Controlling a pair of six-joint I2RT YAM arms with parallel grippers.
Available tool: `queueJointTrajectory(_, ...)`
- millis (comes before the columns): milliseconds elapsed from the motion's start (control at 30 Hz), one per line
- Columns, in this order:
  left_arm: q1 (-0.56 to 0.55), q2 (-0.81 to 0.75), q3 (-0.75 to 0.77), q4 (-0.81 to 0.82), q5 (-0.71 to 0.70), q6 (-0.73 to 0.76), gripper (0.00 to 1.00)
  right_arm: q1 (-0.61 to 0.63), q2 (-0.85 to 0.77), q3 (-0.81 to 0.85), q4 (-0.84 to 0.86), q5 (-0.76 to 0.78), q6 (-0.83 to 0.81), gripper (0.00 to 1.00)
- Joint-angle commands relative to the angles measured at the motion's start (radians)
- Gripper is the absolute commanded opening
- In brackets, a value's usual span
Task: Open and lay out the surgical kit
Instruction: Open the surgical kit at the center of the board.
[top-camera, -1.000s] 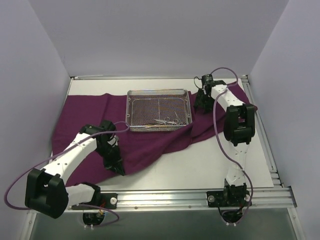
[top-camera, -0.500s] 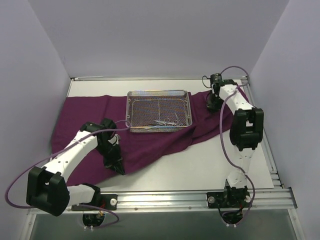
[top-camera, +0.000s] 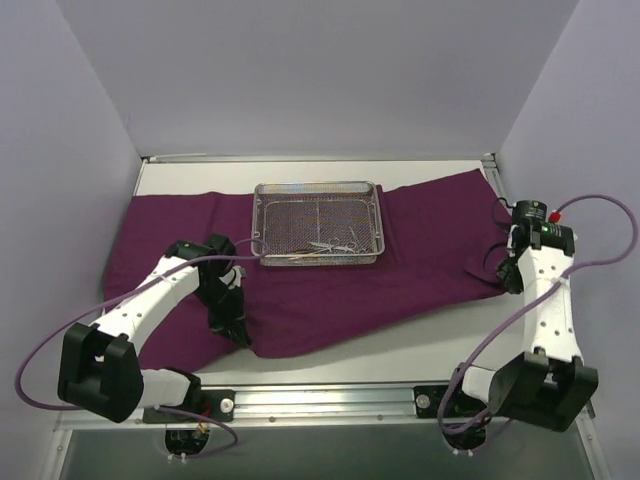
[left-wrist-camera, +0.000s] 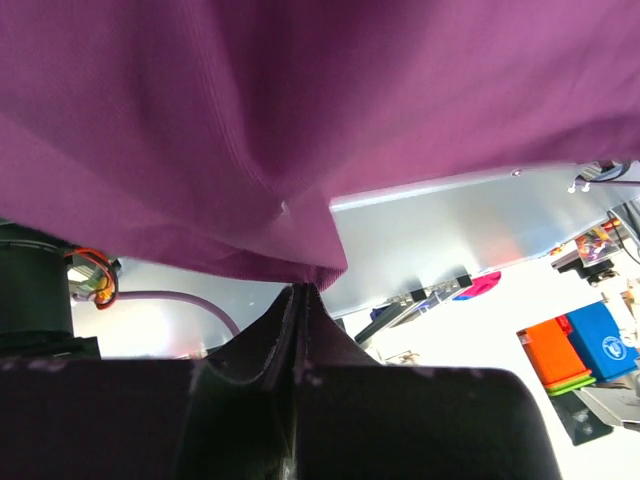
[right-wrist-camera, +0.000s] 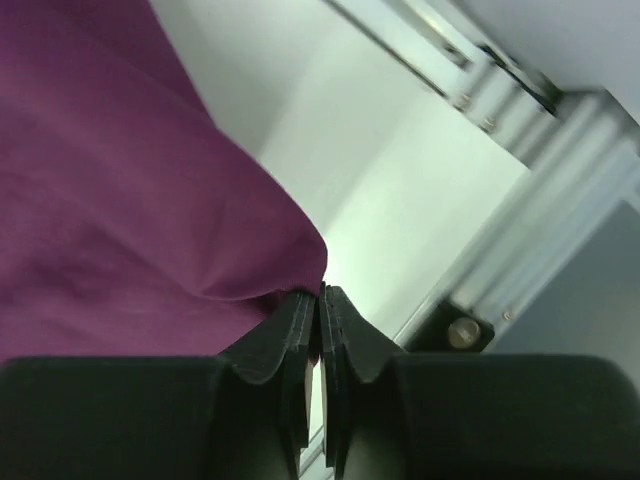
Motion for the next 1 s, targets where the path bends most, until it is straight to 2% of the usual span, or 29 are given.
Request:
queueJointTrajectory(0, -0.004, -0.014, -0.005, 0.026, 0.000, 0.039, 0.02, -0.022, -0.166, -0.017, -0.184, 0.131, 0.156, 0.11)
queueJointTrajectory(100, -0.008, -0.023, -0.019, 0.020, 0.003, 0.047, 0.02, -0.056, -0.201, -0.072, -0.232, 0.120, 0.199, 0.02)
queueJointTrajectory(133, -0.007, -0.028, -0.023, 0.020, 0.006, 0.045, 0.02, -0.056, -0.200, -0.090, -0.240, 0.104, 0.196, 0.02)
queueJointTrajectory(167, -0.008, -0.037, -0.031, 0.016, 0.008, 0.045, 0.02, -0.059, -0.197, -0.113, -0.243, 0.076, 0.201, 0.08)
queueJointTrajectory(200, -0.008, -0.042, -0.032, 0.013, 0.005, 0.045, 0.02, -0.059, -0.192, -0.120, -0.240, 0.045, 0.192, 0.19)
queueJointTrajectory(267, -0.008, -0.054, -0.038, 0.002, 0.005, 0.036, 0.03, -0.062, -0.183, -0.117, -0.246, 0.039, 0.198, 0.20)
queueJointTrajectory(300, -0.008, -0.060, -0.038, -0.003, 0.003, 0.033, 0.03, -0.066, -0.184, -0.100, -0.242, 0.034, 0.198, 0.32)
queueJointTrajectory(367, -0.008, -0.069, -0.040, -0.019, -0.001, 0.024, 0.08, -0.069, -0.169, -0.062, -0.233, 0.030, 0.185, 0.47)
queueJointTrajectory(400, -0.008, -0.071, -0.038, -0.027, -0.014, 0.021, 0.12, -0.069, -0.140, -0.010, -0.214, 0.025, 0.153, 0.64)
queueJointTrajectory(467, -0.007, -0.082, -0.034, -0.046, -0.023, 0.009, 0.18, -0.068, -0.103, 0.053, -0.196, 0.021, 0.115, 0.71)
queueJointTrajectory(500, -0.007, -0.088, -0.026, -0.053, -0.027, 0.002, 0.20, -0.068, -0.070, 0.107, -0.153, -0.004, 0.068, 0.79)
queueJointTrajectory(533, -0.007, -0.094, -0.022, -0.059, -0.044, -0.013, 0.23, -0.069, -0.056, 0.124, -0.115, -0.031, 0.040, 0.81)
queueJointTrajectory(633, -0.002, -0.117, 0.006, -0.082, -0.086, -0.039, 0.42, -0.060, 0.021, 0.171, 0.016, -0.157, -0.026, 0.83)
queueJointTrajectory(700, -0.002, -0.131, 0.021, -0.102, -0.106, -0.053, 0.52, -0.013, 0.068, 0.205, 0.074, -0.179, -0.023, 0.85)
queueJointTrajectory(733, -0.001, -0.138, 0.043, -0.113, -0.122, -0.062, 0.53, 0.004, 0.116, 0.222, 0.099, -0.197, -0.020, 0.85)
queueJointTrajectory(833, 0.012, -0.183, 0.142, -0.151, -0.268, -0.106, 0.59, 0.070, 0.223, 0.267, 0.209, -0.269, -0.032, 0.89)
queueJointTrajectory(900, 0.033, -0.192, 0.205, -0.152, -0.389, -0.128, 0.72, 0.139, 0.336, 0.323, 0.232, -0.305, -0.046, 0.93)
queueJointTrajectory(967, 0.067, -0.156, 0.292, -0.115, -0.457, -0.110, 0.77, 0.183, 0.419, 0.403, 0.234, -0.294, -0.068, 0.96)
